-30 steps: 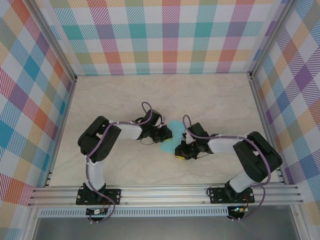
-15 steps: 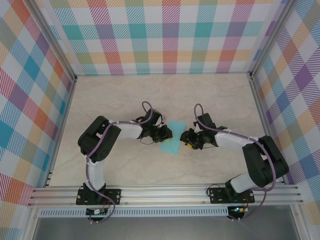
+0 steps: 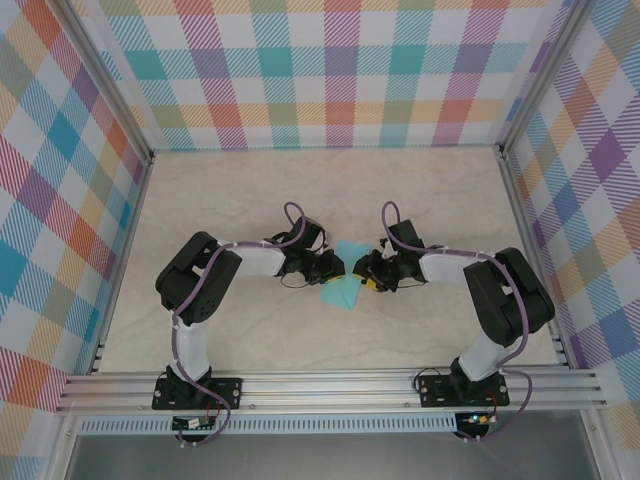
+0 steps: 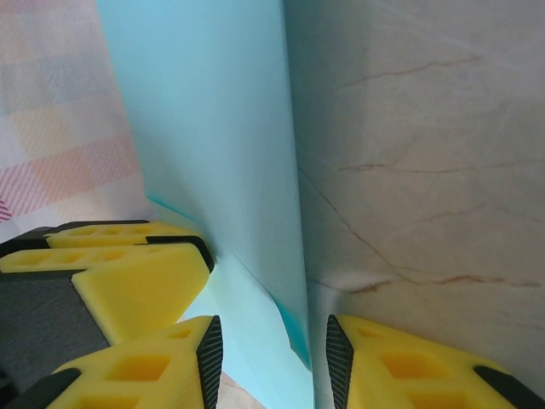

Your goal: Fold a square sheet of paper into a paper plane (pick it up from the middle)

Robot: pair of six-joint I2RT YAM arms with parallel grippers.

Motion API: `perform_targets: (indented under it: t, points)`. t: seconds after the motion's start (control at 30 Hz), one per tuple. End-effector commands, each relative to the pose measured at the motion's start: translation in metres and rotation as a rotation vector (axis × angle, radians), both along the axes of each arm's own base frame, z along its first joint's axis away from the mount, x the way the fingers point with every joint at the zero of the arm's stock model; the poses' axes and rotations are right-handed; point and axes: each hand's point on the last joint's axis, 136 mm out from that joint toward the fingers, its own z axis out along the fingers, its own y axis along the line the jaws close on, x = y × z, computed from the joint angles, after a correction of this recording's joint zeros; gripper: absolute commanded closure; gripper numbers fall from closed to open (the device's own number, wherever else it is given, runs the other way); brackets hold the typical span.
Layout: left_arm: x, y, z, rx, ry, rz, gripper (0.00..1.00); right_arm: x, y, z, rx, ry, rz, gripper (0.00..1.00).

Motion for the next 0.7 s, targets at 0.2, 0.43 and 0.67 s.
perform_targets:
  t: [0.2,0.43,0.67]
  points:
    - [0.007,-0.001,0.01,0.008,-0.027,0.005,0.83,0.002,0.014,0.005,0.089,-0.032,0.053,0.63]
    - [0.011,-0.003,0.022,-0.018,-0.047,0.024,0.82,-0.001,0.013,0.003,0.092,-0.07,0.076,0.67]
    - [0.019,0.009,0.047,-0.028,-0.107,0.097,0.74,-0.004,0.014,0.0,0.103,-0.09,0.105,0.68]
